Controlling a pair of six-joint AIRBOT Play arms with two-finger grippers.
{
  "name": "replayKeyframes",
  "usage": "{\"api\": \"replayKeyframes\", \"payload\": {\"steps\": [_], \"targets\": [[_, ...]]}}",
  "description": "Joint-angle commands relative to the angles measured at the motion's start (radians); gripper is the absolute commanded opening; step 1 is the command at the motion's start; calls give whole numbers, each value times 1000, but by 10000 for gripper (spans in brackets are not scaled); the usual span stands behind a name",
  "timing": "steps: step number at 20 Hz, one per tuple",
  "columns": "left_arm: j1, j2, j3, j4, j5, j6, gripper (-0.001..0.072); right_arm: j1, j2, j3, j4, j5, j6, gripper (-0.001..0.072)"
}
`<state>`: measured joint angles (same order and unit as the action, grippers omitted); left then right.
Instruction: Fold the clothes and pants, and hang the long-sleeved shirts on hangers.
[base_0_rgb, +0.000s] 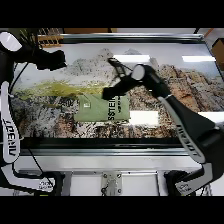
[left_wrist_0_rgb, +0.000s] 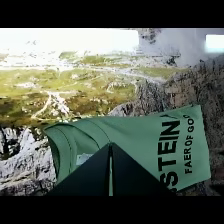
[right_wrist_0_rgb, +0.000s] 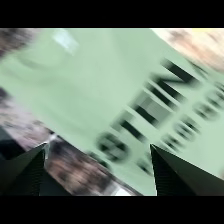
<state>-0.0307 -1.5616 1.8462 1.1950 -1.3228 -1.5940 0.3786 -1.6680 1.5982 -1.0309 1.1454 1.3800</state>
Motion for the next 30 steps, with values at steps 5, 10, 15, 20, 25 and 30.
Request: {"api": "replayKeyframes", "payload": {"steps": [5, 10, 15, 20, 25, 30], "targets": [[-148, 141, -347, 16, 190, 9, 11, -414, 3, -417, 256, -113, -74, 711], [-192, 138, -360, 16, 212, 9, 11, -344, -138, -410, 556, -123, -259, 711], [-192, 138, -360, 8, 219, 8, 11, -182, -176, -358, 565, -223, -285, 710], [-192, 138, -361, 8, 194, 3, 11, -144, -160, -292, 528, -232, -362, 12], [-192, 138, -361, 8, 171, 3, 11, -421, 47, -232, 174, -232, -203, 12], [-192, 138, -361, 8, 176, -4, 11, -846, 208, -230, -27, -220, -48, 12]]}}
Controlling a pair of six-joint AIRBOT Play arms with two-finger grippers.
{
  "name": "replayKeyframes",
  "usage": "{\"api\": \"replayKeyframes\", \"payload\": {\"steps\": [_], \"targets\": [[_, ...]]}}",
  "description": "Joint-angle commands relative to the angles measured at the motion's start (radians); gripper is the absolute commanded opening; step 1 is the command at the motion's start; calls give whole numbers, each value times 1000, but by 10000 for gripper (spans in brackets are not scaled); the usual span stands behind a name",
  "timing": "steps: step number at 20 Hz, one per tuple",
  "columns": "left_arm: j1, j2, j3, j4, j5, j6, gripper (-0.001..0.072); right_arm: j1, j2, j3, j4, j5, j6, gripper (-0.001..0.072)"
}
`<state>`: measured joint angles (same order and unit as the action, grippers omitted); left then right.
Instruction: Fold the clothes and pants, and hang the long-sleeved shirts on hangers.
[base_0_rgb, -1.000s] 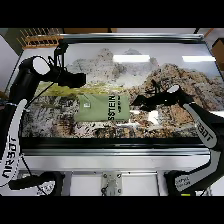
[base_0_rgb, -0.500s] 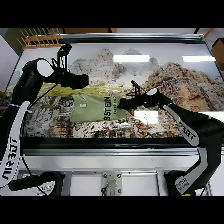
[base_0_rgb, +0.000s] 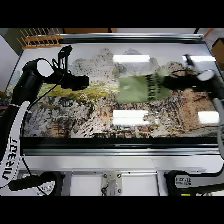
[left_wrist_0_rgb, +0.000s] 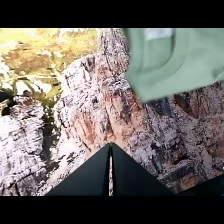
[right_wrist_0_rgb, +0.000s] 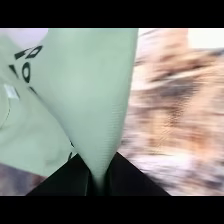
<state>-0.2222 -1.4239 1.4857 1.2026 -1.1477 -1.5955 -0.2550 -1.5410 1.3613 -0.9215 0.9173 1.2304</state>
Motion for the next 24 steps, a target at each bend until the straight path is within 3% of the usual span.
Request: {"api": "replayKeyframes", "payload": {"steps": [1, 4, 8, 16, 21, 22, 23, 24], "targets": [[0, 0, 0, 0, 0, -2, 11, -296, 96, 6, -142, 16, 127, 12], [0, 0, 0, 0, 0, -2, 11, -488, 119, 2, -172, 79, 217, 12], [0, 0, 0, 0, 0, -2, 11, -575, 176, -89, -340, 162, 342, 12], [0, 0, 0, 1, -1, -2, 11, -575, 338, -373, -483, 205, 426, 13], [0, 0, 0, 1, -4, -2, 11, -574, 346, -392, -511, 313, 427, 29], [0, 0, 0, 1, -4, -2, 11, -575, 346, -392, -511, 339, 426, 167], [0, 0, 0, 1, -4, -2, 11, -575, 346, -392, -511, 363, 418, 496], [0, 0, 0, 1, -4, -2, 11, -579, 348, -387, -515, 383, 413, 706]]}}
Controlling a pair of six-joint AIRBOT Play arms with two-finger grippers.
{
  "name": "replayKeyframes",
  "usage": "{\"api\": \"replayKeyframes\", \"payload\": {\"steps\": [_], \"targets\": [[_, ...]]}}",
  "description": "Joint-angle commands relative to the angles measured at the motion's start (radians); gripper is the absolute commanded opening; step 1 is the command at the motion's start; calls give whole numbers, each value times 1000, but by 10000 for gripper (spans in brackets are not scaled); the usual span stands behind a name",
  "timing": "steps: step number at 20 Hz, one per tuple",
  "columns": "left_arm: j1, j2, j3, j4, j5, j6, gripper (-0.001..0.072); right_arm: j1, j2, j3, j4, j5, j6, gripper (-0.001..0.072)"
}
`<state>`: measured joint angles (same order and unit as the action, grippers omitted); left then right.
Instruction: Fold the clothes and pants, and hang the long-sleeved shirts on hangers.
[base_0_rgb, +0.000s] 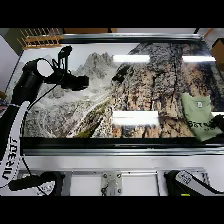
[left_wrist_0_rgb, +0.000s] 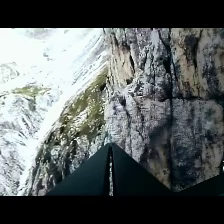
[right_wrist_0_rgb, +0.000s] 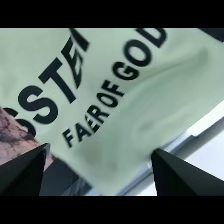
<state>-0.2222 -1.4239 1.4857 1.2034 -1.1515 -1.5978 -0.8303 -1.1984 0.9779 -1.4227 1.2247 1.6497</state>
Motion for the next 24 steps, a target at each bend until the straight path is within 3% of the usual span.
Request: {"api": "replayKeyframes", "payload": {"steps": [1, 4, 6, 9, 13, 17, 18, 20, 24], "targets": [[0, 0, 0, 0, 0, 1, 11, -10, 12, 12, -23, 86, -13, 705], [0, 0, 0, 0, 0, 1, 11, -3, 93, 83, 20, 29, -109, 705], [-7, 0, 0, 0, 0, 1, 11, 31, 179, 93, 209, -51, -190, 705], [-47, 0, 0, 3, 0, 0, 11, 197, 244, 90, 467, -58, -325, 706], [-108, 0, -1, 12, 11, -39, 11, 542, 226, 77, 484, -59, -365, 705], [-113, 2, -1, 12, -26, -61, 11, 764, 181, 70, 432, -76, -367, 699], [-113, 12, -14, 12, -21, -65, 11, 791, 174, 70, 432, -74, -368, 592], [-113, 76, -111, 11, 54, -97, 11, 822, 168, 70, 433, -66, -368, 1], [-113, 189, -249, 7, 108, -101, 11, 826, 169, 69, 432, -66, -368, 19]]}}
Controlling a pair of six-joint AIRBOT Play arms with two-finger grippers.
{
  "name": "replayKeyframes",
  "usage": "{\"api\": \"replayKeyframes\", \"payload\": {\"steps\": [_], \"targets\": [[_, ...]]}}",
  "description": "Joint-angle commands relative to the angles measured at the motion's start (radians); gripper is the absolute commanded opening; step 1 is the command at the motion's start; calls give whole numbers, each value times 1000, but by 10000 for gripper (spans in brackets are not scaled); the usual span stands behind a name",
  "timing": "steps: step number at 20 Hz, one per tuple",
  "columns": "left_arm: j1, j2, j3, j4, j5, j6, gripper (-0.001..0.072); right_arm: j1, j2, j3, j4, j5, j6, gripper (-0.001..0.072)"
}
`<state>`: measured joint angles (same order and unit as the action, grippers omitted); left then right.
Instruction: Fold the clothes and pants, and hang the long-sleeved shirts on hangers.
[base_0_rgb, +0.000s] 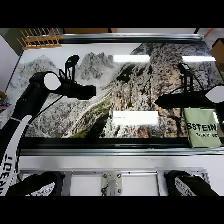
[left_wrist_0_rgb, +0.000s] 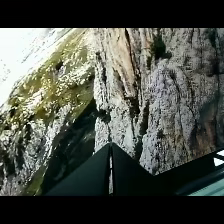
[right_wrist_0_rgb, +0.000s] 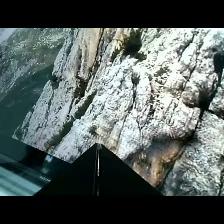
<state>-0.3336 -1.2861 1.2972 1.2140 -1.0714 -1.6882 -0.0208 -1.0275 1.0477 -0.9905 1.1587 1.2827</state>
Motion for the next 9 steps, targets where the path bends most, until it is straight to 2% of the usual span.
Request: {"api": "replayKeyframes", "payload": {"steps": [1, 9], "targets": [[-1, 62, -64, -3, 25, -11, 11, 17, -2, 0, 1, 0, -1, 18], [-1, 66, -64, -4, 26, -11, 11, 17, -2, 0, 0, 0, -1, 19]]}}
